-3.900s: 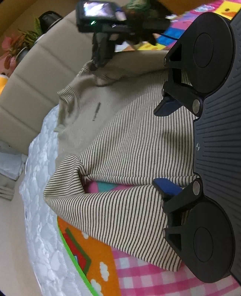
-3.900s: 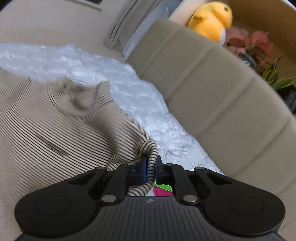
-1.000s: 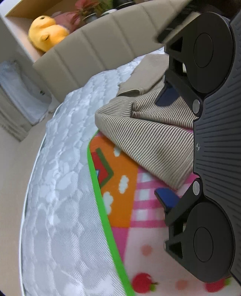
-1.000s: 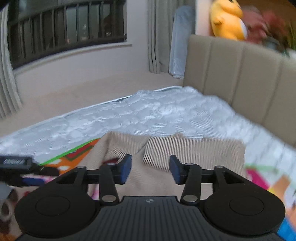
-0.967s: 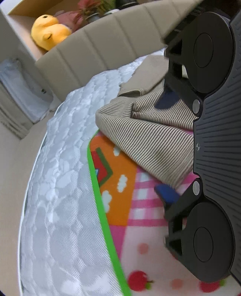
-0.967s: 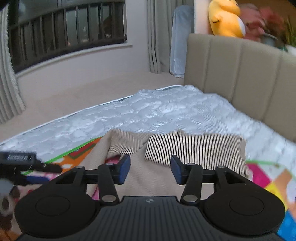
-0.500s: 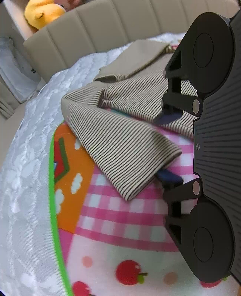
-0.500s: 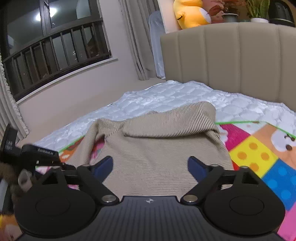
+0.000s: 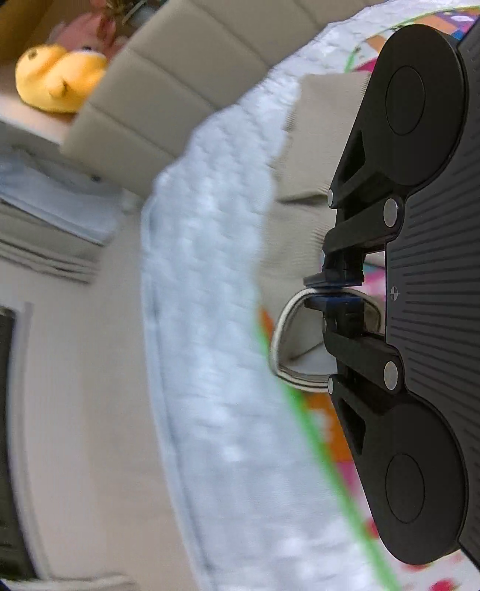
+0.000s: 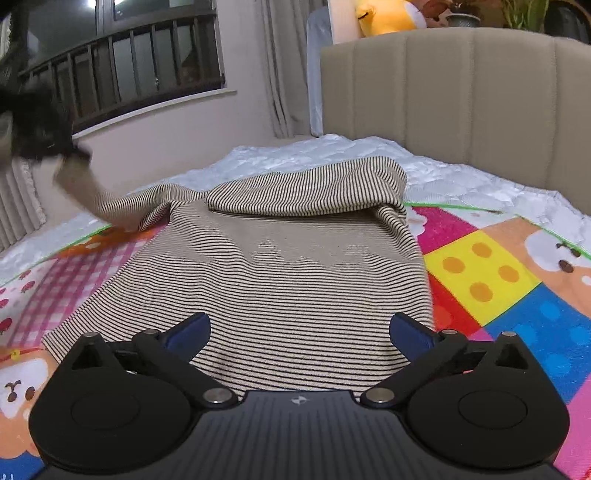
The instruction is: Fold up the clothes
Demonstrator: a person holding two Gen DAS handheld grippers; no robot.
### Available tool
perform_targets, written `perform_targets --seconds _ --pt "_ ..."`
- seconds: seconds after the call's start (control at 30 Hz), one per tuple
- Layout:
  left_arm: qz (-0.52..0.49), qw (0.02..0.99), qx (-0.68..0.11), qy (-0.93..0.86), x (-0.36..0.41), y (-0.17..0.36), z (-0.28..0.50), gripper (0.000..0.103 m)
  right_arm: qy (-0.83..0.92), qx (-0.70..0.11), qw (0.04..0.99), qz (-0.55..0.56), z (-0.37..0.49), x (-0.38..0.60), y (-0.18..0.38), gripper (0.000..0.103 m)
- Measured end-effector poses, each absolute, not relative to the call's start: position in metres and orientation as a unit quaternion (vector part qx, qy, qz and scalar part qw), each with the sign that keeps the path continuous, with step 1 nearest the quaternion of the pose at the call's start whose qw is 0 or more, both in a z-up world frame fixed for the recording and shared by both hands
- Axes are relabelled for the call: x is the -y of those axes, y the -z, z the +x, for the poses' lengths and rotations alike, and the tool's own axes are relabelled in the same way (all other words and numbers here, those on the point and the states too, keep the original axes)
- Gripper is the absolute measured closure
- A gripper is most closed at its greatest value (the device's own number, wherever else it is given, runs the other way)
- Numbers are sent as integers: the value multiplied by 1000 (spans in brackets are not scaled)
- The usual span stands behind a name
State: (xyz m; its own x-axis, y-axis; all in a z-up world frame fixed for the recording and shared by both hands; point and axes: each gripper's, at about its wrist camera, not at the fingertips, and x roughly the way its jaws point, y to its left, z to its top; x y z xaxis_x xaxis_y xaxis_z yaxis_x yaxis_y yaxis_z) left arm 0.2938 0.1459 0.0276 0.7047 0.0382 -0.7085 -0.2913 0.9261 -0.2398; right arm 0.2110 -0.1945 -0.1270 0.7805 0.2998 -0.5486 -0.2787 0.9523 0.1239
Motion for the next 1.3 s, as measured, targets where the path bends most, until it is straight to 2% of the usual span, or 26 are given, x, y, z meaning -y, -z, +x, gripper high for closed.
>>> perform_targets --seconds 0.23,0.47,0.73,0.93,1.03,1.17,1.23,1.3 --pt "-107 936 -330 -62 -105 -85 329 98 -148 -305 941 15 211 193 142 0" --pt "-75 944 -321 9 -63 -102 343 98 -144 -310 940 -6 212 185 148 0" --pt "-100 940 -323 49 -34 -100 380 98 -139 -314 939 -13 213 183 149 0" --pt "-175 908 -356 134 13 -66 399 97 -144 -313 939 -2 214 186 151 0" --pt "-194 896 -349 192 37 -54 399 89 -148 -310 939 4 213 189 152 0" --pt "-188 896 -340 216 50 -46 393 65 -152 -313 937 13 215 192 152 0" --pt "-179 898 -344 207 47 -41 391 60 -154 -320 935 16 217 193 153 0" --pt "-165 902 -350 190 40 -37 392 49 -155 -330 931 19 221 194 152 0"
